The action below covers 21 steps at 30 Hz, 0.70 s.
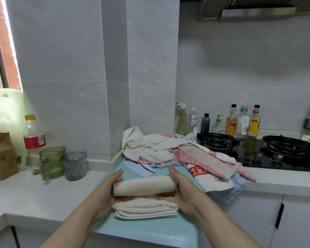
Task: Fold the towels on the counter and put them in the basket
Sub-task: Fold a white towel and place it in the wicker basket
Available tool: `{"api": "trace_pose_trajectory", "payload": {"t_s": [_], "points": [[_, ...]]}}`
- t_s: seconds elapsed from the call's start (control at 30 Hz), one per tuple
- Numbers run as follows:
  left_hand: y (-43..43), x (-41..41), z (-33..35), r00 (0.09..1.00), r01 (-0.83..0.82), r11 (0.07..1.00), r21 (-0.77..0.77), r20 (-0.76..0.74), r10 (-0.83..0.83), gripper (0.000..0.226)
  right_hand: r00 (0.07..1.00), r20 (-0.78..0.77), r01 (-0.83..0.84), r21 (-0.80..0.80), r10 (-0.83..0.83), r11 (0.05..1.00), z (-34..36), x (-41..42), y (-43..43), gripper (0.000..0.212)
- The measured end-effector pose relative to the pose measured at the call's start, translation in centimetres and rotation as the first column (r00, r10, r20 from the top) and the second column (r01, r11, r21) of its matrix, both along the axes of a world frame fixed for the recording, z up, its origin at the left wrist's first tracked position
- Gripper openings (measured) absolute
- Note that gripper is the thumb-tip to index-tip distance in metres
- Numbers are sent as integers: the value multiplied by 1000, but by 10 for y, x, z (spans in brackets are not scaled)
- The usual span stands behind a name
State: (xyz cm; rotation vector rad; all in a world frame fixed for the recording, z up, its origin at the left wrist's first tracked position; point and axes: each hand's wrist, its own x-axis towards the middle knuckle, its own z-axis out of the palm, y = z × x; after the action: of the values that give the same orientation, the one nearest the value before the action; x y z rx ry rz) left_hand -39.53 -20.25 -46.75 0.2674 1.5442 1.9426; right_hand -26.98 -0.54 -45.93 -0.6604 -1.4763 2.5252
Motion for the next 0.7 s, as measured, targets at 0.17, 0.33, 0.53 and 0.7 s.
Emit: {"api": "trace_pose_trajectory", "payload": {"t_s": [0.17,0.33,0.53,0.7], "points": [[-1,8,-9,953,-77,980,-183,-303,18,23,993,34,93,338,-111,936,-9,-6,-5,18],[-7,17,-8,912,-86,967,-241,-411,-21,14,993,83,44,348,-78,937,-7,2,-1,25],[-4,18,-20,817,-203,935,-292,-576,-3,24,990,139,-77,505,8,860,-8,9,-1,33],[-6,15,-23,767,-213,903,-373,-636,-82,17,989,131,-142,691,71,709,-12,15,1,30]]}}
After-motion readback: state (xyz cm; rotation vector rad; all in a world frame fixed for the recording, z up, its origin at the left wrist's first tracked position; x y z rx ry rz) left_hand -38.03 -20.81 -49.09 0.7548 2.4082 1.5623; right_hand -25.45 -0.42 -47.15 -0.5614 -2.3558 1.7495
